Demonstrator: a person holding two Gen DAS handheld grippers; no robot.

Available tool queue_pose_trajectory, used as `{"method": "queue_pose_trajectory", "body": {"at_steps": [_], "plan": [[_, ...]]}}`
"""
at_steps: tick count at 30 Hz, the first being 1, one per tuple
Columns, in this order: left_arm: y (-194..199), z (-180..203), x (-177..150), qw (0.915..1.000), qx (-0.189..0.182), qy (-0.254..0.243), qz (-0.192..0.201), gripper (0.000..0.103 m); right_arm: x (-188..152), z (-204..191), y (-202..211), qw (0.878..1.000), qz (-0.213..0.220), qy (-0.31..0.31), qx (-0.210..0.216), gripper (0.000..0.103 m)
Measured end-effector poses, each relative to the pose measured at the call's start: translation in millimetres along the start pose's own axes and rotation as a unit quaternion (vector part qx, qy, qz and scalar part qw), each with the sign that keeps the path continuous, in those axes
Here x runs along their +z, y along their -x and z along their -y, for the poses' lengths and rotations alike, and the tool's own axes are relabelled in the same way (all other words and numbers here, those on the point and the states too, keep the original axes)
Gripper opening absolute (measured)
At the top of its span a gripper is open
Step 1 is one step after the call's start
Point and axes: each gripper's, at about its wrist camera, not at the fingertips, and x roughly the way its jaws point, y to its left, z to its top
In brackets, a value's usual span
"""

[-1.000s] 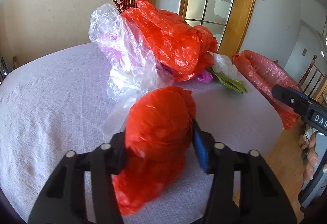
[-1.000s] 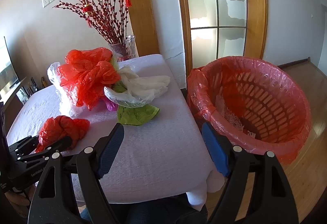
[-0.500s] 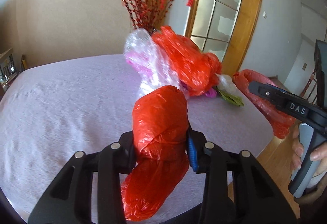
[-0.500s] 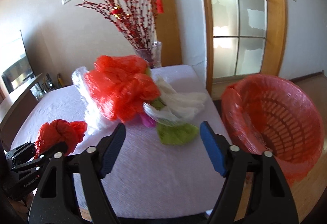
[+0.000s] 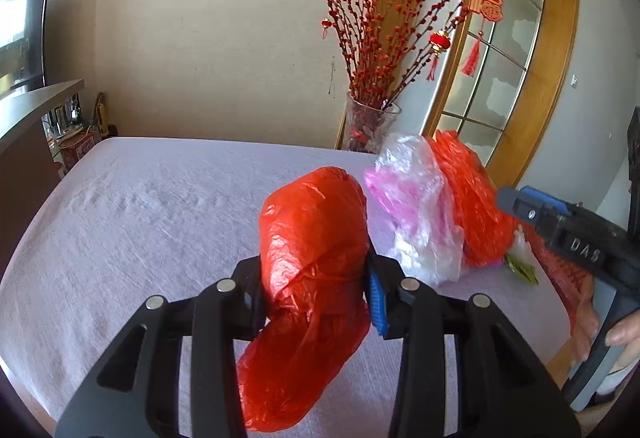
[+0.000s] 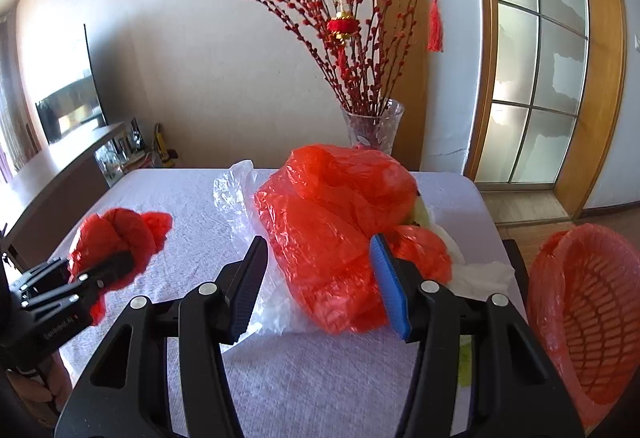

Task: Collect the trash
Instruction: 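Grasp the second red bag with the right gripper while the left gripper holds its red bag, then carry both red bags over the red basket and open both grippers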

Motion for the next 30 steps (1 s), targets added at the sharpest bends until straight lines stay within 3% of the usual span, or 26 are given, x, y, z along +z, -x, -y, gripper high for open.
{"method": "queue_pose_trajectory", "body": {"at_steps": [6,8,10,13,30], "plan": [[-1,-3,20,1.0,0.0,-0.002,0.008,0.039,1,-2,-21,0.999,-0.027,0.01,-0.022,0.051],[-1,-3,25,1.0,-0.002,-0.001,0.009,0.039,-2,-1,-25,0.999,-0.04,0.015,-0.025,0.036],[-1,-5,28,0.9999,-0.004,0.0,0.01,0.039,-7,-1,-28,0.998,-0.051,0.021,-0.025,0.013],[1,-4,29,0.9999,-0.003,0.0,0.011,0.039,-8,-3,-23,0.998,-0.048,0.028,-0.022,0.004],[11,24,35,0.999,-0.028,-0.022,0.026,0.039,8,15,39,0.999,0.034,-0.024,0.021,0.003]]}}
